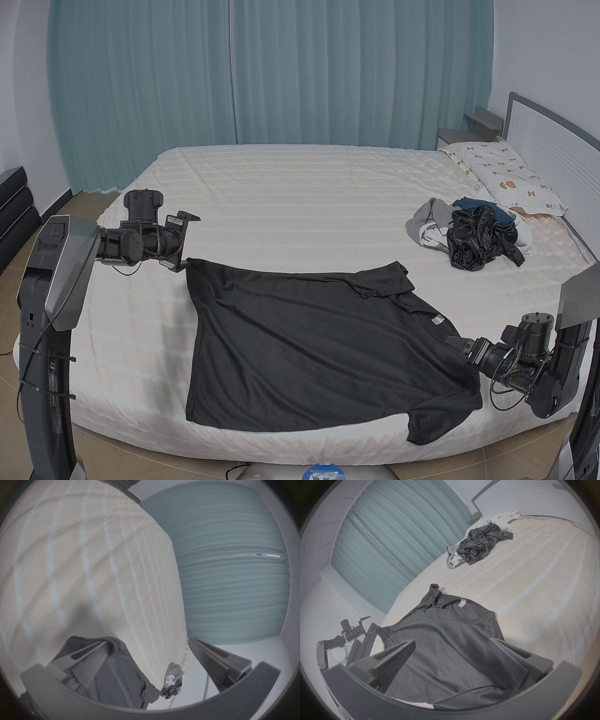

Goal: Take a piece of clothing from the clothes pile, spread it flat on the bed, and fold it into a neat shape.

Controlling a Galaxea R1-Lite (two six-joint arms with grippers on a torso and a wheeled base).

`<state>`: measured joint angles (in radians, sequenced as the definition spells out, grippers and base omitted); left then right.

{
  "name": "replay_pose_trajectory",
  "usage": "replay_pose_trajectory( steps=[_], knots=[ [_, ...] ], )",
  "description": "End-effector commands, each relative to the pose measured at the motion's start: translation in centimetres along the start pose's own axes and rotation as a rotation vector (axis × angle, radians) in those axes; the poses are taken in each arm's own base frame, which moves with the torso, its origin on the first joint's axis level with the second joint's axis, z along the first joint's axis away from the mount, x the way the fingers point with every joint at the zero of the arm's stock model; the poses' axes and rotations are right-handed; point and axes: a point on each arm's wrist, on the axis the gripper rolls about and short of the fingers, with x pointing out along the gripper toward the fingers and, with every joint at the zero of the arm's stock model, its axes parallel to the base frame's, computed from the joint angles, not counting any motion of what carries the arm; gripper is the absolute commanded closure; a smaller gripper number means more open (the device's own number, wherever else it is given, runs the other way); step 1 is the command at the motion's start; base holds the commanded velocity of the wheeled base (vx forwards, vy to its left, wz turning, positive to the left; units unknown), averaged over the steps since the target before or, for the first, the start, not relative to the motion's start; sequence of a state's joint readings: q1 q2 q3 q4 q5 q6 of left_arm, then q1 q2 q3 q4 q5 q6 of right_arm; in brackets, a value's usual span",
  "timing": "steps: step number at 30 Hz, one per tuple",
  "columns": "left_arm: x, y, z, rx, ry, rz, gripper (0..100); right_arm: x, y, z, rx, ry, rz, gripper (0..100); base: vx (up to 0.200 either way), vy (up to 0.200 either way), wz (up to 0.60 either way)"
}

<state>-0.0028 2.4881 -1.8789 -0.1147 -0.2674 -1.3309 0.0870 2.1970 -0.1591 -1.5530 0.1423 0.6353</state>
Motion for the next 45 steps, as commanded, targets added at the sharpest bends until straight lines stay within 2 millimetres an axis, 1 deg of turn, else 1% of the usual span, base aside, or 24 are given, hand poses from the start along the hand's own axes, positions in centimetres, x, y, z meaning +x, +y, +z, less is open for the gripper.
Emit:
replay_pose_trajectory(
  steps=[1,2,6,9,12,15,19,25,26,30,31,32,33,34,36,37,38,39,43,44,45],
  knots=[
    [-1.0,-0.4,1.3,-0.011,-0.016,-0.014,0,0.0,0.1,0.2,-0.001,-0.012,0.01,0,0.0,0.0,0.0],
    [-1.2,-0.2,1.8,-0.019,-0.019,-0.012,0,0.0,0.1,0.2,-0.003,-0.012,0.01,0,0.0,0.0,0.0],
    [-1.1,0.2,1.8,-0.027,0.005,0.008,0,0.0,0.2,0.2,-0.004,-0.012,0.012,0,0.0,0.0,0.0],
    [-1.2,0.9,1.2,-0.048,0.132,0.058,0,0.0,0.1,0.1,-0.003,-0.01,0.01,0,0.0,0.0,0.0],
    [-1.7,0.8,1.0,-0.068,0.214,0.076,0,0.0,0.1,0.1,-0.003,-0.01,0.01,0,0.0,0.0,0.0],
    [-1.7,0.8,0.9,-0.069,0.234,0.079,0,0.0,0.1,0.1,-0.003,-0.009,0.009,0,0.0,0.0,0.0],
    [-1.7,1.5,0.5,-0.027,0.268,0.116,0,0.1,0.1,0.1,-0.003,-0.01,0.01,0,0.0,0.0,0.0],
    [-2.1,1.5,0.8,-0.03,0.26,0.122,0,0.0,0.2,0.2,-0.002,-0.013,0.012,0,0.0,0.0,0.0],
    [-3.3,1.3,0.9,-0.036,0.259,0.142,0,0.2,0.3,0.4,-0.006,-0.023,0.02,0,0.0,0.0,0.0],
    [-6.1,1.0,0.5,-0.011,0.245,0.158,0,1.1,1.5,0.8,-0.024,-0.051,0.069,0,0.0,0.0,0.0],
    [-7.4,0.7,0.2,0.001,0.229,0.162,0,1.4,1.9,0.8,-0.023,-0.052,0.082,0,0.0,0.0,0.0],
    [-8.1,0.6,0.1,0.006,0.219,0.163,0,1.5,2.1,0.8,-0.021,-0.053,0.088,0,0.0,0.0,0.0],
    [-8.1,0.6,0.1,0.006,0.219,0.163,0,1.5,2.1,0.8,-0.021,-0.053,0.088,0,0.0,0.0,0.0],
    [-10.0,0.6,-0.5,0.024,0.187,0.157,0,2.1,3.1,0.8,-0.013,-0.072,0.101,0,0.0,0.0,0.0],
    [-11.4,0.9,-1.1,0.031,0.156,0.139,0,3.3,3.7,1.4,-0.014,-0.102,0.093,0,0.0,0.0,0.0],
    [-11.5,1.2,-1.3,0.032,0.153,0.141,0,3.6,3.8,1.6,-0.014,-0.105,0.09,0,0.0,0.0,0.0],
    [-12.0,2.1,-1.9,0.035,0.139,0.15,0,4.4,4.2,2.1,-0.008,-0.102,0.081,0,0.0,0.0,0.0],
    [-12.3,2.7,-2.2,0.038,0.127,0.152,0,4.9,4.4,2.4,-0.005,-0.097,0.076,0,0.0,0.0,0.0],
    [-12.6,5.3,-4.4,0.044,0.116,0.163,0,7.5,5.4,3.6,0.068,-0.064,0.062,0,0.0,0.0,0.0],
    [-12.7,5.7,-4.8,0.039,0.113,0.164,0,8.0,5.7,3.7,0.078,-0.056,0.061,0,0.0,0.0,0.0],
    [-12.8,6.3,-5.4,0.031,0.11,0.168,0,9.0,5.9,3.8,0.096,-0.042,0.054,0,0.0,0.0,0.0]
  ],
)
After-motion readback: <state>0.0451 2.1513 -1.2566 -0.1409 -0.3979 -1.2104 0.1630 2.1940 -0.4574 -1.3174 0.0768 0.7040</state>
